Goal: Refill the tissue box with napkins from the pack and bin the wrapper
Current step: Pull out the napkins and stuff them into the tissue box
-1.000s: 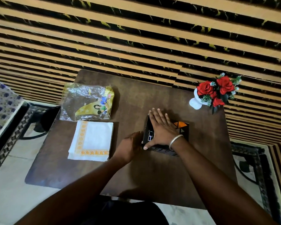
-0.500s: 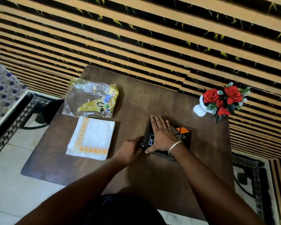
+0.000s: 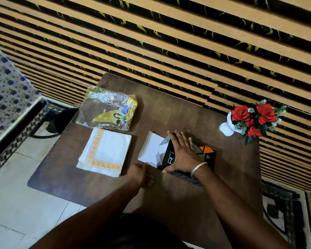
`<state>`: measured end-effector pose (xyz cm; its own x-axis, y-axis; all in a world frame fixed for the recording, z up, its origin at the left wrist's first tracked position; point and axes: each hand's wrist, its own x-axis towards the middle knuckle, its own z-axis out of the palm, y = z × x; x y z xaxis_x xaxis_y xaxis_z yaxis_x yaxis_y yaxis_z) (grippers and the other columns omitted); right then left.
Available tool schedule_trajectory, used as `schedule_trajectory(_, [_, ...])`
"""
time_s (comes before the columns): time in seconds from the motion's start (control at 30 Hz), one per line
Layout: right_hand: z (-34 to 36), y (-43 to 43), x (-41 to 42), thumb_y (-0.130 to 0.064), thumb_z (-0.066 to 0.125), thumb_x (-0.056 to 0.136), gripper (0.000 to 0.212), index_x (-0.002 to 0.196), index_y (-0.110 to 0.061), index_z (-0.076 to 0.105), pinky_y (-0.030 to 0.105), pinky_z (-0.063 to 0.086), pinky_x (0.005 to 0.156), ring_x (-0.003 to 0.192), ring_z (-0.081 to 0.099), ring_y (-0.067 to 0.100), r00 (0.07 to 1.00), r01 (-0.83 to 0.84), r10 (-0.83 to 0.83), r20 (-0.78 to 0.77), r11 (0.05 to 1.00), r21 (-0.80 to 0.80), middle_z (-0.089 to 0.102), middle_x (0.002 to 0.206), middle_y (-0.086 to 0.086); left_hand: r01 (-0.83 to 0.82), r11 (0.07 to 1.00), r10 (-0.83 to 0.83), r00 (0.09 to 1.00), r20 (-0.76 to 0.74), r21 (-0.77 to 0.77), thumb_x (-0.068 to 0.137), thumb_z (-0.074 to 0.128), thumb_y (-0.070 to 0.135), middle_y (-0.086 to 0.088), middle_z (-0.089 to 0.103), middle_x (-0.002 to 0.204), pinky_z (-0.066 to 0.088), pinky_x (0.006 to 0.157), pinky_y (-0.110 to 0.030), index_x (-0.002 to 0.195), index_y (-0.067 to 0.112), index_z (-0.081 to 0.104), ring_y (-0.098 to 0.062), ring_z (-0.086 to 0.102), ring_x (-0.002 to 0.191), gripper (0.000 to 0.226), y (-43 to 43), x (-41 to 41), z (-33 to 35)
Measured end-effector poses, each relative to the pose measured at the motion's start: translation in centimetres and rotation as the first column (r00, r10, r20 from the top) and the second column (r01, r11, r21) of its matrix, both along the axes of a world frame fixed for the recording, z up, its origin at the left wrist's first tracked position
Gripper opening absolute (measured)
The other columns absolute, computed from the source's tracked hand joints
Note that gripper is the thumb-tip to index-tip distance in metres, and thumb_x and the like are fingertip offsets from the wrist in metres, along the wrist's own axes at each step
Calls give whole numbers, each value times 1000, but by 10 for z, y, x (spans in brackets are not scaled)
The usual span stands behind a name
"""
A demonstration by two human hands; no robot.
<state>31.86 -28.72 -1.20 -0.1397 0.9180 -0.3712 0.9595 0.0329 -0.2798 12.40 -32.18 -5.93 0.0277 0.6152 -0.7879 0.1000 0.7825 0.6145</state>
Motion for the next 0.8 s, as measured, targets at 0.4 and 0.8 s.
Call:
schedule_trajectory(0.4, [-5, 2, 4, -78, 72, 51, 119, 148, -35, 16, 51, -12, 120, 152, -14, 22, 997, 11, -11, -83, 1000, 1, -3, 164, -2, 459, 778, -352, 884, -308, 429, 96, 55, 24, -5, 62, 130, 48, 100, -35, 130, 20, 58, -20, 60, 118, 35, 31, 2, 20])
schedule_trajectory(0.8, [-3, 10, -8, -62, 54, 85, 93, 156, -26, 6, 54, -1, 120, 149, 10, 31, 994, 107, -107, 15, 994, 38, 12, 162, 4, 454, 808, -369, 887, -278, 376, 95, 57, 39, 4, 73, 89, 49, 79, -32, 75, 16, 74, -16, 65, 88, 35, 50, -14, 16])
